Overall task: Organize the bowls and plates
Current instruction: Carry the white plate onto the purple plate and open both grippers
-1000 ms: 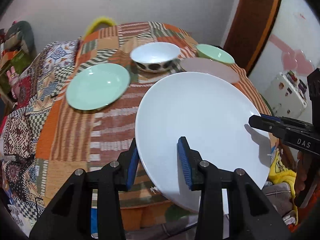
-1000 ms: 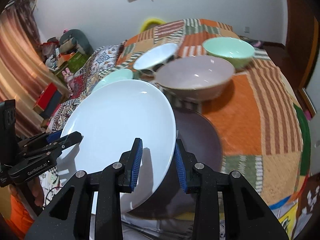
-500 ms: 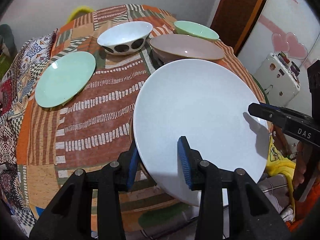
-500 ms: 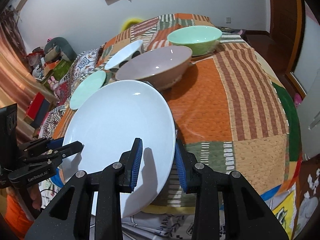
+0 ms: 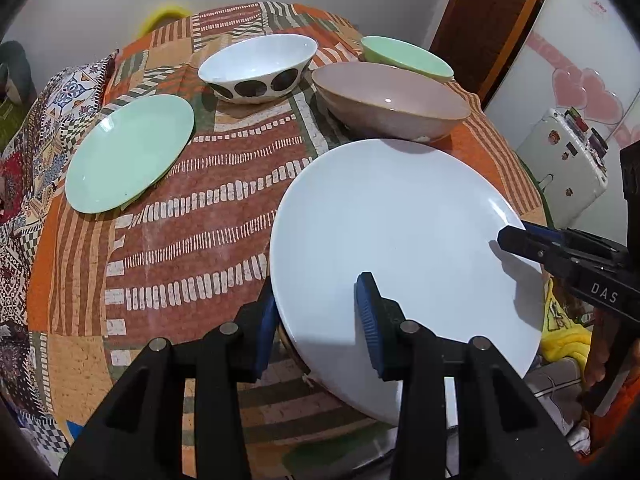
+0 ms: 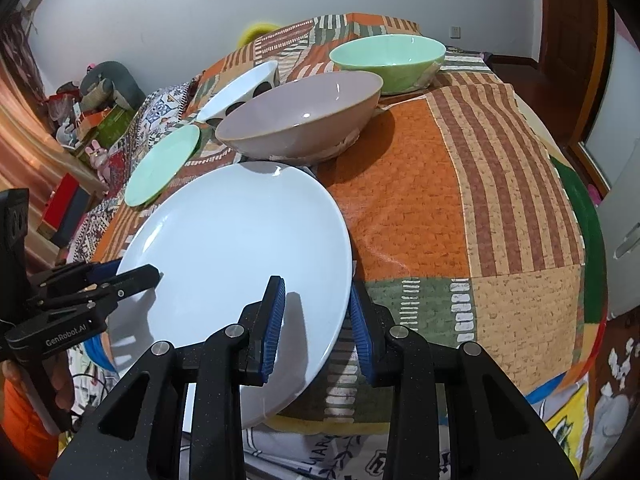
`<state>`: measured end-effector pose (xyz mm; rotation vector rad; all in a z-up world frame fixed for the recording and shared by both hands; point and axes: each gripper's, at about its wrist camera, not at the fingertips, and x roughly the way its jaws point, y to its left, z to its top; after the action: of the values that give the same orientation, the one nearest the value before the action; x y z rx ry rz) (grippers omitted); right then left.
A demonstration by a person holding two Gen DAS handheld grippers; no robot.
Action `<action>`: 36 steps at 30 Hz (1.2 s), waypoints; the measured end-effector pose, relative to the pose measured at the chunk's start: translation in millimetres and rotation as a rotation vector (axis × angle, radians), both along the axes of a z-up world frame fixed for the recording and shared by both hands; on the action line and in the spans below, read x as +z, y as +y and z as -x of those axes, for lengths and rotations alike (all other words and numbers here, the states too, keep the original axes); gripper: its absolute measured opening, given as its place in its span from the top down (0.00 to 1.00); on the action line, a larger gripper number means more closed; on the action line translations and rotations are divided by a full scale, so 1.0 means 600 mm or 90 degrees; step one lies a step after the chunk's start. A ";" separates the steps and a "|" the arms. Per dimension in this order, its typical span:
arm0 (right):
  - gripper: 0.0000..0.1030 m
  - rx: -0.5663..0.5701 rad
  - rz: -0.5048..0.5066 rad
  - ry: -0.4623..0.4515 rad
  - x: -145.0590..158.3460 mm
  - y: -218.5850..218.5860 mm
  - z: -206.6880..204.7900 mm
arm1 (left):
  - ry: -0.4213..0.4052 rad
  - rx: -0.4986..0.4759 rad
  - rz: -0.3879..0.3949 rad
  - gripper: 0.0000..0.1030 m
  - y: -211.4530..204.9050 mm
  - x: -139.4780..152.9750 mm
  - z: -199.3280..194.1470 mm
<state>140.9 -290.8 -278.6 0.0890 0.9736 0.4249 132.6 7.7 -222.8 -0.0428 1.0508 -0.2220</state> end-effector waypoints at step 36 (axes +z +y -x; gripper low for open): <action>0.51 0.043 0.028 -0.114 0.089 0.038 0.000 | -0.099 0.071 -0.026 0.59 0.074 0.088 0.016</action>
<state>141.1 -268.0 -224.9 -0.0219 0.8099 0.4654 123.2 52.4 -170.0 -0.0466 0.8955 -0.1009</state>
